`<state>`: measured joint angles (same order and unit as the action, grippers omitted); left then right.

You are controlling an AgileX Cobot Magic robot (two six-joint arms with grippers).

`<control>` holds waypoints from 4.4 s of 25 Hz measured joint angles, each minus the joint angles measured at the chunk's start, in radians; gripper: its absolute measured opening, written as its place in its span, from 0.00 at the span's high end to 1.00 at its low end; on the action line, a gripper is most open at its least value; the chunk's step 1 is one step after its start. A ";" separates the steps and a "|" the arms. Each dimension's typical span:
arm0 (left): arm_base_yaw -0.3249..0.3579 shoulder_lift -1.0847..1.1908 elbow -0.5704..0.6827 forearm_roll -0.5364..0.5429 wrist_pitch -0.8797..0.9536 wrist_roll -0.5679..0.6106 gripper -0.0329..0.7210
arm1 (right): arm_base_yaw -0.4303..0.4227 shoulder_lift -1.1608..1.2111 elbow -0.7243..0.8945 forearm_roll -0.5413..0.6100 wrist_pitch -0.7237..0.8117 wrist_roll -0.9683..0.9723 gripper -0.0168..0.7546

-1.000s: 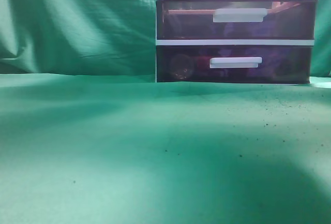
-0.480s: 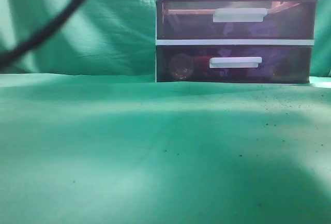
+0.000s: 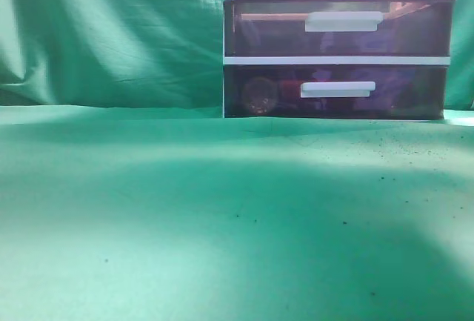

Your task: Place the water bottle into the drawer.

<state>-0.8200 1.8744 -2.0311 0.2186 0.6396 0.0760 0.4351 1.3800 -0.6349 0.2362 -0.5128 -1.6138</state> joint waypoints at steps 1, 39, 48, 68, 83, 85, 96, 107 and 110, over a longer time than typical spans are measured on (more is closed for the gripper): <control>0.000 -0.034 0.000 0.010 0.068 0.000 0.89 | -0.002 0.000 -0.004 0.006 0.000 -0.011 0.87; 0.002 -0.698 0.683 0.308 0.401 -0.471 0.96 | -0.036 0.427 -0.546 0.120 -0.032 -0.134 0.41; 0.002 -0.740 0.687 0.288 0.362 -0.494 0.96 | 0.172 0.398 -0.366 0.317 -0.431 -0.192 0.37; 0.002 -1.487 1.333 0.156 -0.077 -0.494 0.96 | 0.648 -0.135 -0.321 1.573 -0.130 -0.471 0.98; 0.002 -1.791 1.692 0.104 -0.101 -0.494 0.96 | 0.937 -0.406 -0.321 1.573 -0.131 -0.200 0.98; 0.002 -1.791 1.726 0.104 -0.101 -0.494 0.96 | 0.967 -0.410 -0.321 1.573 -0.133 -0.180 0.98; 0.002 -1.791 1.796 0.104 -0.104 -0.495 0.96 | 1.044 -0.408 -0.321 1.573 -0.135 -0.134 0.98; 0.002 -1.791 1.796 0.106 -0.102 -0.495 0.96 | 1.044 -0.408 -0.321 1.573 -0.133 -0.134 0.98; 0.002 -1.791 1.796 0.106 -0.102 -0.495 0.96 | 1.044 -0.408 -0.321 1.573 -0.133 -0.134 0.98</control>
<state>-0.8181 0.0838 -0.2352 0.3242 0.5377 -0.4188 1.4791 0.9717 -0.9562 1.8092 -0.6458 -1.7480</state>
